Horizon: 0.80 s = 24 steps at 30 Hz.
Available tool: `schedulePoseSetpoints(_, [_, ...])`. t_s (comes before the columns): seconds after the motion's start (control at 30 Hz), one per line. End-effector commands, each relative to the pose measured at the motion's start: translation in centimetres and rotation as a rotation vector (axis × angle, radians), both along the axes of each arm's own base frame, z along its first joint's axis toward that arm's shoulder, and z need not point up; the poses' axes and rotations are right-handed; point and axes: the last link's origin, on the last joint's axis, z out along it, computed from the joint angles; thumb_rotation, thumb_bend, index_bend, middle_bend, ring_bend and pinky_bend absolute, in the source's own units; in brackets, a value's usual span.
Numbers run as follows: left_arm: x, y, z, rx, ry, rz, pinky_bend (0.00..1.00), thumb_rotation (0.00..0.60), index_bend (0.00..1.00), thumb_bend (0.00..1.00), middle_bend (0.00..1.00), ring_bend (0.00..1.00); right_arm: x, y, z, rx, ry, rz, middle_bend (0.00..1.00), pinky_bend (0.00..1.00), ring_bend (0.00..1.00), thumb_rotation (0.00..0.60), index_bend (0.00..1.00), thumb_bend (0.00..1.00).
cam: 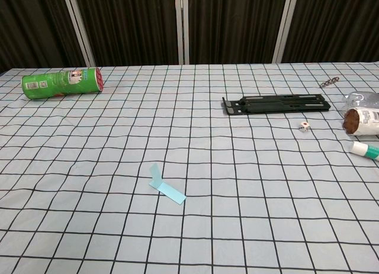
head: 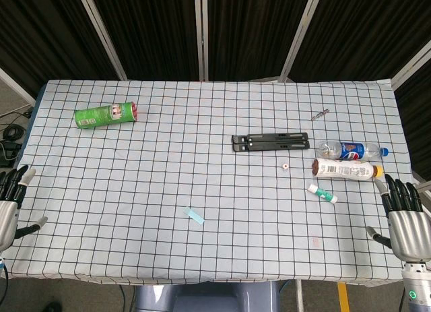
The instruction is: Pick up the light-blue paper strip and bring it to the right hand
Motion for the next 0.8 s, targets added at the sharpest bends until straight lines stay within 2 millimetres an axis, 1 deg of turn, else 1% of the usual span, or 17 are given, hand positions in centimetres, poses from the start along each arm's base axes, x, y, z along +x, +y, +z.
schedulePoseSetpoints(0.03, [0.0, 0.0, 0.0, 0.0, 0.002, 0.0, 0.0, 0.6, 0.0, 0.0, 0.0, 0.0, 0.0, 0.0, 0.0, -0.001, 0.0, 0.001, 0.0, 0.0, 0.0, 0.6, 0.0, 0.0])
schedulePoseSetpoints(0.23, [0.2, 0.3, -0.7, -0.029, 0.001, -0.019, 0.0, 0.6, 0.0, 0.0, 0.0, 0.0, 0.1, 0.1, 0.2, -0.002, -0.005, 0.0, 0.0, 0.0, 0.0, 0.6, 0.0, 0.0])
schedulePoseSetpoints(0.37, [1.3, 1.9, -2.5, -0.106, 0.02, -0.132, 0.0, 0.6, 0.0, 0.0, 0.0, 0.0, -0.1, -0.1, 0.5, -0.013, -0.014, -0.012, 0.0, 0.0, 0.0, 0.6, 0.0, 0.0])
schedulePoseSetpoints(0.47, [3.2, 4.3, -5.0, -0.206, 0.065, -0.283, 0.0, 0.6, 0.0, 0.0, 0.0, 0.0, -0.3, -0.4, 0.8, -0.026, -0.01, -0.03, 0.0, 0.0, 0.0, 0.6, 0.0, 0.0])
schedulePoseSetpoints(0.53, [5.3, 6.3, -7.1, -0.285, 0.139, -0.388, 0.0, 0.6, 0.03, 0.0, 0.0, 0.0, -0.6, -0.7, 0.9, -0.029, -0.001, -0.053, 0.0, 0.0, 0.0, 0.6, 0.0, 0.0])
schedulePoseSetpoints(0.6, [6.8, 7.5, -8.6, -0.326, 0.217, -0.451, 0.0, 0.6, 0.06, 0.0, 0.0, 0.0, -0.9, -0.9, 0.9, -0.027, 0.008, -0.071, 0.0, 0.0, 0.0, 0.6, 0.0, 0.0])
schedulePoseSetpoints(0.63, [8.0, 8.1, -9.7, -0.355, 0.265, -0.493, 0.0, 0.6, 0.08, 0.01, 0.0, 0.0, -1.1, -1.0, 0.9, -0.028, 0.013, -0.084, 0.0, 0.0, 0.0, 0.6, 0.0, 0.0])
schedulePoseSetpoints(0.67, [8.6, 8.5, -10.3, -0.372, 0.289, -0.513, 0.0, 0.6, 0.09, 0.02, 0.0, 0.0, -1.2, -1.1, 1.0, -0.03, 0.015, -0.09, 0.0, 0.0, 0.0, 0.6, 0.0, 0.0])
schedulePoseSetpoints(0.73, [10.6, 9.2, -12.1, -0.416, 0.351, -0.583, 0.0, 0.6, 0.12, 0.09, 0.0, 0.0, -1.6, -1.2, 1.1, -0.035, 0.022, -0.111, 0.0, 0.0, 0.0, 0.6, 0.0, 0.0])
schedulePoseSetpoints(0.8, [11.9, 9.9, -13.3, -0.438, 0.39, -0.633, 0.0, 0.6, 0.15, 0.14, 0.0, 0.0, -1.8, -1.3, 1.2, -0.041, 0.027, -0.125, 0.0, 0.0, 0.0, 0.6, 0.0, 0.0])
